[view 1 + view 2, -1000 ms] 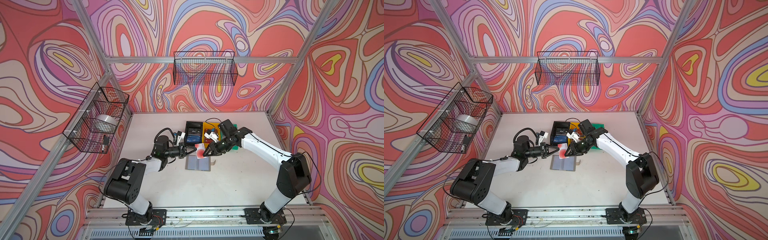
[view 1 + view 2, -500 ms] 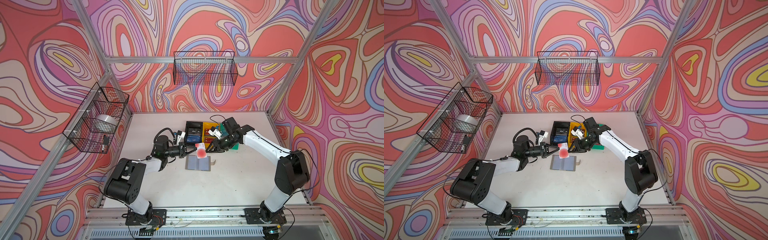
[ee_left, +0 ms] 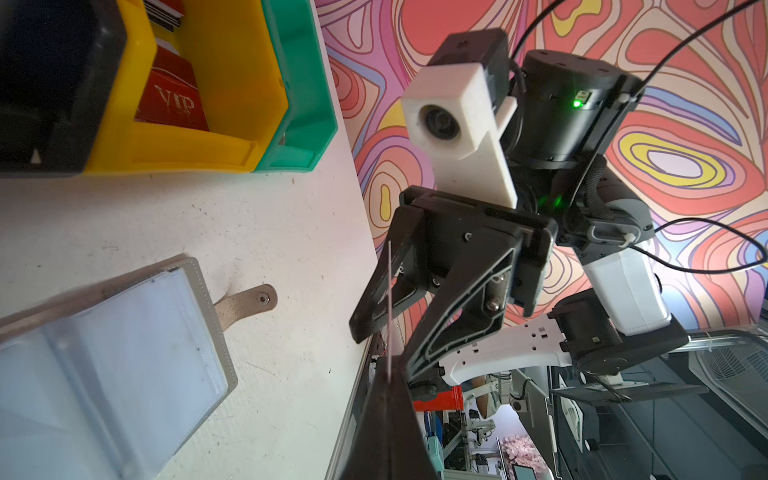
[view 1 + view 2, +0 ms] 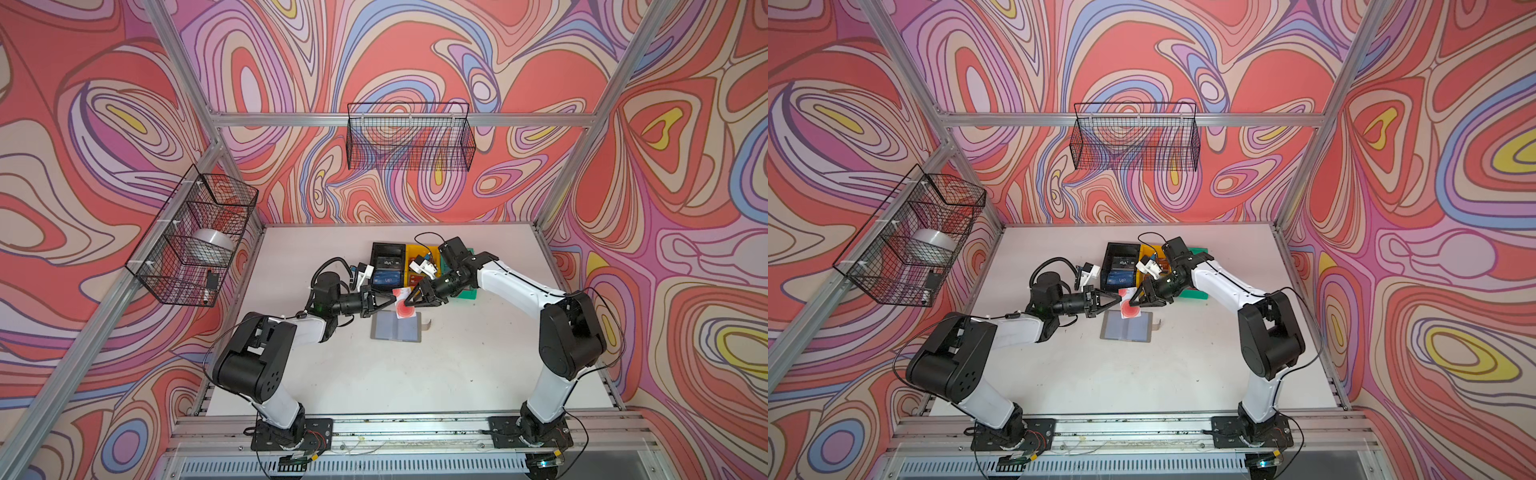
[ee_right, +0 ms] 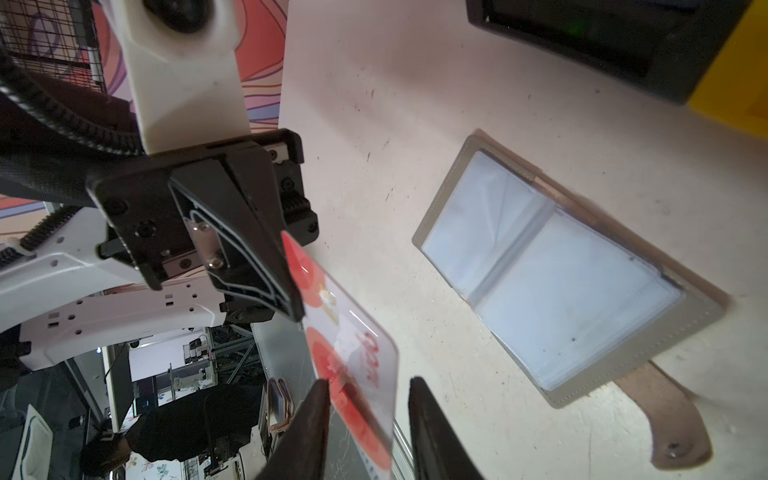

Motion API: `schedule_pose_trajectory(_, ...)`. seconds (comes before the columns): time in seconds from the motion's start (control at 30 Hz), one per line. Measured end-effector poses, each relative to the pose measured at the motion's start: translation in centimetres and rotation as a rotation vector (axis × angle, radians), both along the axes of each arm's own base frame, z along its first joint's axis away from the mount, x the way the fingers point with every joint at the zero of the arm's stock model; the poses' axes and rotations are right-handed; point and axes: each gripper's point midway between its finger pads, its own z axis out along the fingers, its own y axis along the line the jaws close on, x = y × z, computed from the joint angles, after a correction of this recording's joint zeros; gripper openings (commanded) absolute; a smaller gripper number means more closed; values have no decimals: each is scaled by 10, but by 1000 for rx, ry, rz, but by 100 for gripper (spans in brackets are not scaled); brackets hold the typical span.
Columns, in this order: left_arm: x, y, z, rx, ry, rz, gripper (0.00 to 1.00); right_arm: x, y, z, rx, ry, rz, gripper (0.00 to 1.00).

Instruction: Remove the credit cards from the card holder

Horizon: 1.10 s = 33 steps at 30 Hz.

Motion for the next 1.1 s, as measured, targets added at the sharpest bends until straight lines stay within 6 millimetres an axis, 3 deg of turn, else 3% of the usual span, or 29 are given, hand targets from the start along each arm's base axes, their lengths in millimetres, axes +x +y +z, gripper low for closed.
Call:
schedule_pose_trajectory(0.23, 0, -1, -2, 5, -3, 1, 1, -1, 2, 7, 38, -1, 0, 14)
schedule_pose_trajectory(0.47, -5, -1, -4, 44, -21, -4, 10, -5, 1, 13, 44, -17, 12, 3)
schedule_pose_trajectory(0.6, -9, 1, -11, 105, -16, -12, 16, -11, -1, 16, 29, -25, 44, 3)
schedule_pose_trajectory(0.83, -16, 7, -17, 211, -31, -20, 19, -12, -3, 34, 27, -88, 114, 3)
schedule_pose_trajectory(1.1, -21, 10, -26, 242, -17, -31, 23, -23, -17, 36, -52, -152, 210, 0)
